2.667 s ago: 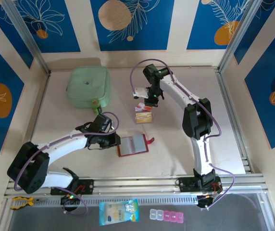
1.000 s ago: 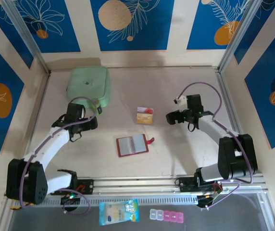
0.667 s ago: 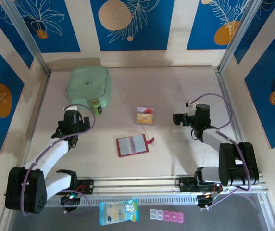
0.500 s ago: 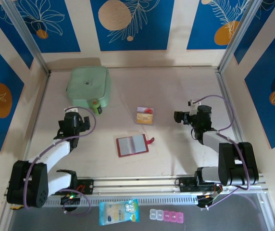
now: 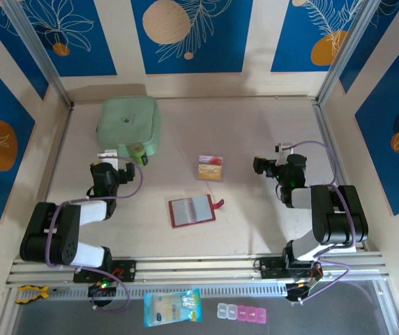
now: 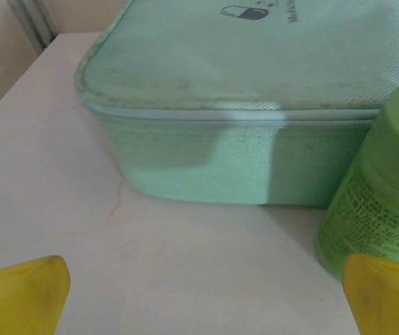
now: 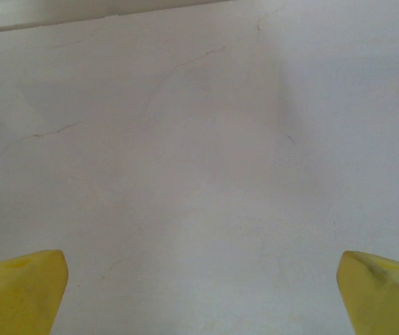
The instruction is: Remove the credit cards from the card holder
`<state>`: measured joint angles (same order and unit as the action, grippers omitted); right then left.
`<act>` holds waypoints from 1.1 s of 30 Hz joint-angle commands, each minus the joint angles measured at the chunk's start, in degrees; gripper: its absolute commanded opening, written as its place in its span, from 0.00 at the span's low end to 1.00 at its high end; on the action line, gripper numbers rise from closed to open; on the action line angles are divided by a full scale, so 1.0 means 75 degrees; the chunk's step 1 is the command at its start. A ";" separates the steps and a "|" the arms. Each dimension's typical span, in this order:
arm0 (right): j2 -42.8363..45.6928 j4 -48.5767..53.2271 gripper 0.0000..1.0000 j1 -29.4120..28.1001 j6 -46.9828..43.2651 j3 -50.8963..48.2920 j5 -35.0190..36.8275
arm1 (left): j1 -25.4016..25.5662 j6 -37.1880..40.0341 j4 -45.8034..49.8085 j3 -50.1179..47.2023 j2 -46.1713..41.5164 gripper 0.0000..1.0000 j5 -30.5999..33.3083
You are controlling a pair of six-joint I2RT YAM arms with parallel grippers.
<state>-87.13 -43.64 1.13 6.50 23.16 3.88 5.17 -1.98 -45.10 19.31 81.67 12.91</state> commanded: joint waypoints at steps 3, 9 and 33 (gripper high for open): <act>-0.0007 -0.0350 0.99 -0.0136 -0.0080 0.0078 0.0108 | -0.0120 0.0513 -0.2156 -0.0184 0.1090 0.99 -0.0925; -0.0008 -0.0314 0.99 -0.0163 -0.0106 0.0090 0.0152 | -0.0118 0.0581 -0.1126 0.0296 0.1064 0.99 -0.1026; -0.0010 -0.0311 0.99 -0.0166 -0.0106 0.0101 0.0151 | -0.0092 0.0662 -0.1157 0.0284 0.1052 1.00 -0.1174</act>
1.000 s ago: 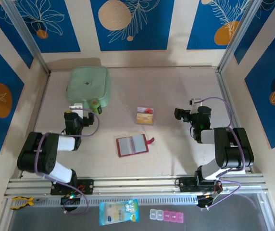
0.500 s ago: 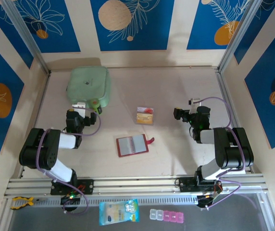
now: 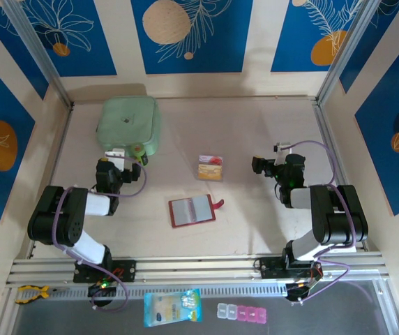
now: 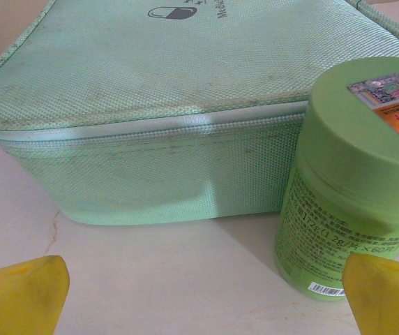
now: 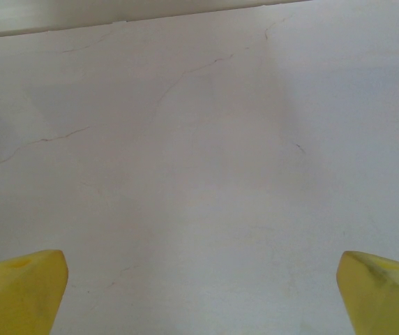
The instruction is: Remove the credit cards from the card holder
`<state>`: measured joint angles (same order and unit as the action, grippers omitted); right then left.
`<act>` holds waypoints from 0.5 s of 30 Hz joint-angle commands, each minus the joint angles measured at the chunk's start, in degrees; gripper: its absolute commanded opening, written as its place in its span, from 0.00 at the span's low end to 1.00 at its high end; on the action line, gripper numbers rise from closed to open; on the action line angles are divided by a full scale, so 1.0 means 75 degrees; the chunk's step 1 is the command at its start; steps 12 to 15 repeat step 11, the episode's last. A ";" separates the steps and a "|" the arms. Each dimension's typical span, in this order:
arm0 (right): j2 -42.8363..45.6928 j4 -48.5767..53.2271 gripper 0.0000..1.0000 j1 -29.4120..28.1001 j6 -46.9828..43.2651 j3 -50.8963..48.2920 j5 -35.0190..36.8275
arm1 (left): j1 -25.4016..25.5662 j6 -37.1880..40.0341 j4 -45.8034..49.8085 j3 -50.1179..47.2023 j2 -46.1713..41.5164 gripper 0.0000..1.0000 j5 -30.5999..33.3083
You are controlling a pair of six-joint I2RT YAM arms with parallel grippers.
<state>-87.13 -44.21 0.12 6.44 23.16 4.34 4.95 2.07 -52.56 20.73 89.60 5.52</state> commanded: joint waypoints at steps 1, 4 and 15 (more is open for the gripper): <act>-0.0019 -0.0240 0.99 -0.0028 -0.0103 0.0104 0.0089 | -0.0069 0.0122 -0.0165 0.0086 -0.0006 1.00 -0.0197; -0.0019 -0.0228 0.99 -0.0031 -0.0107 0.0112 0.0090 | -0.0066 0.0123 -0.0165 0.0089 -0.0009 1.00 -0.0189; -0.0007 -0.0257 0.99 -0.0016 -0.0108 0.0083 0.0042 | -0.0063 0.0123 -0.0165 0.0091 -0.0007 1.00 -0.0197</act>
